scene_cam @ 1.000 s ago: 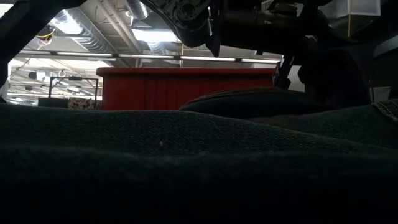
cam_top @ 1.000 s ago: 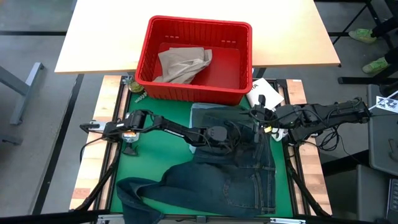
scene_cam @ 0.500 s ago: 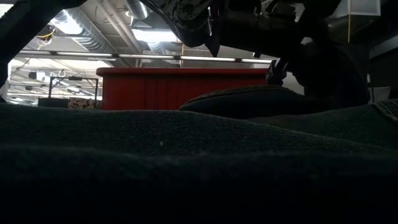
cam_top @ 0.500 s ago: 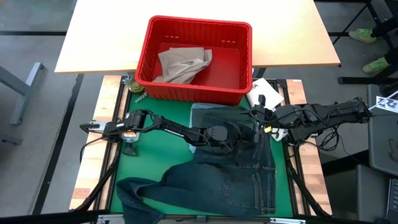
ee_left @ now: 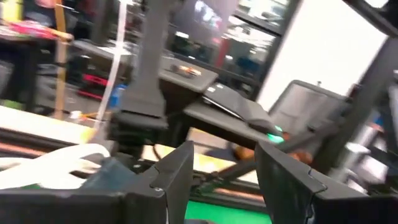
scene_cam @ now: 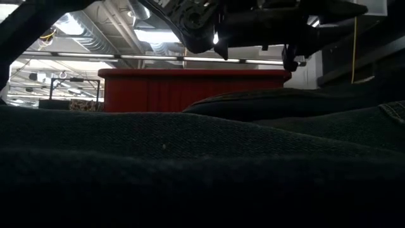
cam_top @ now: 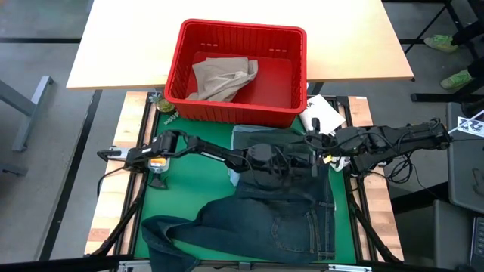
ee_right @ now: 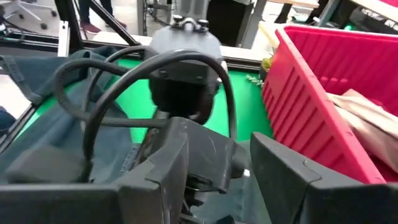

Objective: Fold Laundry from Bin
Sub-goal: Fold the dark blue pants

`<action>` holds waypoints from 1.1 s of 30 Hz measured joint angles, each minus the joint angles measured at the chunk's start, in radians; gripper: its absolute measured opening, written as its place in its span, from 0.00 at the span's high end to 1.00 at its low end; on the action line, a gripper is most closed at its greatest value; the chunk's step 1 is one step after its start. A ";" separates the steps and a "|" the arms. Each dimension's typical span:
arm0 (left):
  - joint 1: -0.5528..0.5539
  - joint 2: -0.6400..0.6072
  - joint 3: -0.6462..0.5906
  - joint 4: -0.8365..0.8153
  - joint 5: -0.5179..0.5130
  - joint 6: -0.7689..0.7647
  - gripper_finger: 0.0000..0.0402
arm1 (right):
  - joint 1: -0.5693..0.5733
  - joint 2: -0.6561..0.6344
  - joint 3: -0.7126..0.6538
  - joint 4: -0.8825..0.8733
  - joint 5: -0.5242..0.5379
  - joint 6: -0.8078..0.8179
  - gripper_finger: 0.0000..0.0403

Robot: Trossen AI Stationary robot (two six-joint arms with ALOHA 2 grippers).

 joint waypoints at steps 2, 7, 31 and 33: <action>0.012 -0.008 0.000 -0.013 0.072 0.001 0.59 | 0.000 -0.001 0.000 0.002 -0.030 0.006 0.57; 0.053 -0.065 -0.002 -0.130 0.201 0.041 0.59 | 0.047 -0.005 0.002 -0.001 -0.107 0.073 0.57; -0.073 -0.284 0.000 -1.219 0.131 0.354 0.86 | 0.313 0.065 0.008 -0.626 0.175 0.595 0.57; -0.096 -0.283 0.000 -1.215 0.112 0.356 0.87 | 0.305 0.051 0.019 -0.730 0.187 0.637 0.57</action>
